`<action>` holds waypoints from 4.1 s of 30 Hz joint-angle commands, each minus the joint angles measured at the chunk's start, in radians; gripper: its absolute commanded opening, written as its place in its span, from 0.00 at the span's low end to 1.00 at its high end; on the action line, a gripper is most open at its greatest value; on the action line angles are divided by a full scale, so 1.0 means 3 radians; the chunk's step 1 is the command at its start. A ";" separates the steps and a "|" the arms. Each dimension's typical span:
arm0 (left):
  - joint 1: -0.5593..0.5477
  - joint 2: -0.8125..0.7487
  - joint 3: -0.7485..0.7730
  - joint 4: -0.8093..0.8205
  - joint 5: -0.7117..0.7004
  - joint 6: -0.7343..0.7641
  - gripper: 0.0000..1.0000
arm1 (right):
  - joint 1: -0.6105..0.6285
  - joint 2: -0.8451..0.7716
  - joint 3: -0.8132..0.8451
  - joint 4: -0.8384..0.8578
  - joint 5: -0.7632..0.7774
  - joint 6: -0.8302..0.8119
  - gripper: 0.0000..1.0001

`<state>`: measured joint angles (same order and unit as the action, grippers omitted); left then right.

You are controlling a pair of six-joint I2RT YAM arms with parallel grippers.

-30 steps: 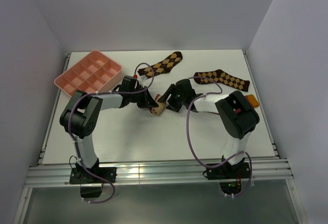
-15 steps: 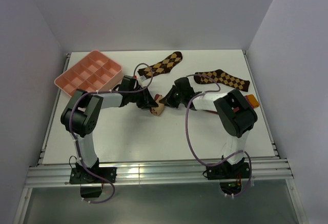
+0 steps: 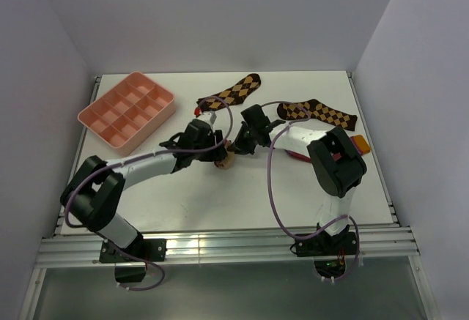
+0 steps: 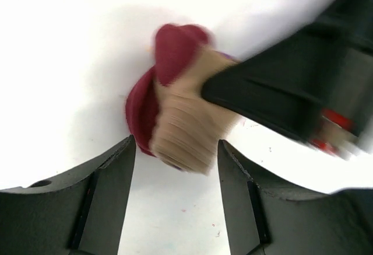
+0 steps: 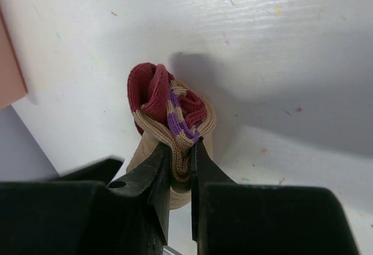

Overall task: Roll the socks
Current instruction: Roll the sock at the center of the board, then pick up the sock at the center of the board, then place the sock in the storage box.

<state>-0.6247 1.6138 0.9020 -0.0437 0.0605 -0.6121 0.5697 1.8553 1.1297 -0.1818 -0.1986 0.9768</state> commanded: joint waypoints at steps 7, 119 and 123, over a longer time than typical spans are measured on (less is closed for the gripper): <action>-0.1026 -0.0435 -0.0281 0.0626 -0.1694 0.0940 0.62 | 0.0034 0.0023 0.0284 -0.0861 0.0186 -0.0096 0.00; 0.1867 -0.0113 0.1626 -0.2023 -0.2625 0.0235 0.00 | -0.1817 -0.2334 -0.0708 -0.1030 -0.1225 -0.1113 0.78; 0.1965 0.0040 0.1575 -0.1966 -0.2605 0.0149 0.01 | -0.1822 -0.2349 -0.0754 -0.1005 -0.1225 -0.1113 0.78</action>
<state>-0.0479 1.5902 1.3853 -0.6590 -0.6975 -0.5434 0.0280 1.1618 0.9207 -0.5236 -0.5446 0.6594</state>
